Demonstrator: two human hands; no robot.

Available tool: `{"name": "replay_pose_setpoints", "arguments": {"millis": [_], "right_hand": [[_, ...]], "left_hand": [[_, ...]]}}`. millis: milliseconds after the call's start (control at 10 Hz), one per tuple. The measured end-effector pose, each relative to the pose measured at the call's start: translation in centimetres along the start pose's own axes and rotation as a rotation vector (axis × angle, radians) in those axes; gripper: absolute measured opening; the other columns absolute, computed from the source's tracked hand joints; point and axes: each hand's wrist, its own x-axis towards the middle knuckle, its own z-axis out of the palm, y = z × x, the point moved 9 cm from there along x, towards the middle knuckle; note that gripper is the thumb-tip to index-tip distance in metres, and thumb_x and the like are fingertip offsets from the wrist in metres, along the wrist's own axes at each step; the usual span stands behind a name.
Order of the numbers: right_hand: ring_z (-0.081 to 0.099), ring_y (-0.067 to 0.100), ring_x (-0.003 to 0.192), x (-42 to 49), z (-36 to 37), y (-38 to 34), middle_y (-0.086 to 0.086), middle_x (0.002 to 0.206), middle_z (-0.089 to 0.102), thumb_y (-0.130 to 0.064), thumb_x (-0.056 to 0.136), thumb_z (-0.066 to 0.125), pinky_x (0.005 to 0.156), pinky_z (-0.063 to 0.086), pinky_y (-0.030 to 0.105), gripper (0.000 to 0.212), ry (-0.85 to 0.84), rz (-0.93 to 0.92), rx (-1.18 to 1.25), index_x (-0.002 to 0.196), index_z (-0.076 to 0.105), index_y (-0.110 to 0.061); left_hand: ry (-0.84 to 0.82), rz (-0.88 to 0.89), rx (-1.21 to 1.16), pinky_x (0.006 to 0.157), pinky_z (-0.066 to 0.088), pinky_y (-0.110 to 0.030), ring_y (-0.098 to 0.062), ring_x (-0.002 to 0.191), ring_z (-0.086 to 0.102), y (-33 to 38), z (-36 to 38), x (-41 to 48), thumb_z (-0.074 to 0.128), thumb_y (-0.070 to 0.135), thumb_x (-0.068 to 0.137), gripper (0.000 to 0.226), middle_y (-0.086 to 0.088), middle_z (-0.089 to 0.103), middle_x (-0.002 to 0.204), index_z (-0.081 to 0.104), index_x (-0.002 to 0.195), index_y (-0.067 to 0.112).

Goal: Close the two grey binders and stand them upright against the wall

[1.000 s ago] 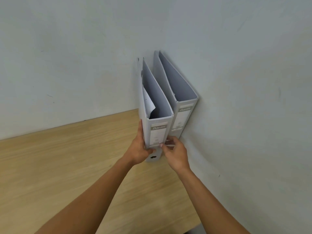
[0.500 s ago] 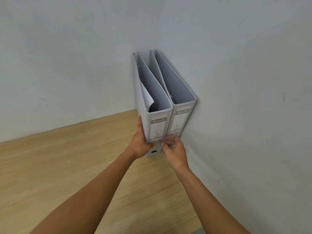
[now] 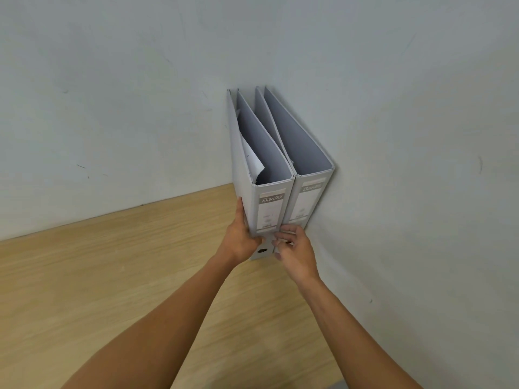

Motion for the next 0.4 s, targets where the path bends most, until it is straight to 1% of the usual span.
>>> {"name": "replay_pose_setpoints", "arguments": {"millis": [100,200,300,400], "right_hand": [[0.068,0.017,0.111,-0.4,0.1,-0.2,-0.01,0.114,0.069,-0.005,0.091,0.058,0.099,0.055,0.047,0.037,-0.016,0.013,-0.013,0.104,0.054,-0.039],[0.069,0.019,0.109,-0.7,0.1,-0.1,-0.01,0.115,0.067,-0.003,0.091,0.059,0.099,0.055,0.047,0.039,-0.027,0.031,0.001,0.115,0.054,-0.033],[0.071,0.02,0.102,-1.6,0.5,-0.3,-0.004,0.116,0.065,0.0,0.093,0.055,0.094,0.058,0.045,0.041,-0.033,0.057,0.038,0.124,0.05,-0.025],[0.073,0.024,0.098,-2.8,1.4,-0.6,0.005,0.117,0.065,0.001,0.091,0.054,0.09,0.059,0.047,0.033,0.0,0.055,0.064,0.117,0.05,-0.02]], "left_hand": [[0.001,0.002,-0.022,0.103,0.05,-0.034,-0.025,0.131,0.054,-0.4,0.0,-0.3,0.07,0.003,0.08,0.112,-0.004,0.052,0.148,-0.004,0.162,0.025],[0.005,0.017,-0.015,0.106,0.049,-0.035,-0.027,0.137,0.051,-0.2,-0.3,-1.1,0.07,0.005,0.081,0.11,-0.002,0.045,0.155,-0.001,0.162,0.025],[0.001,0.023,-0.018,0.097,0.049,-0.026,-0.027,0.138,0.051,0.4,-0.5,-1.8,0.069,0.003,0.086,0.103,-0.002,0.037,0.161,0.004,0.163,0.022],[0.008,0.05,-0.018,0.084,0.049,-0.023,-0.024,0.13,0.057,0.8,-2.0,-3.5,0.069,0.006,0.089,0.096,-0.001,0.037,0.161,0.01,0.162,0.025]]}}
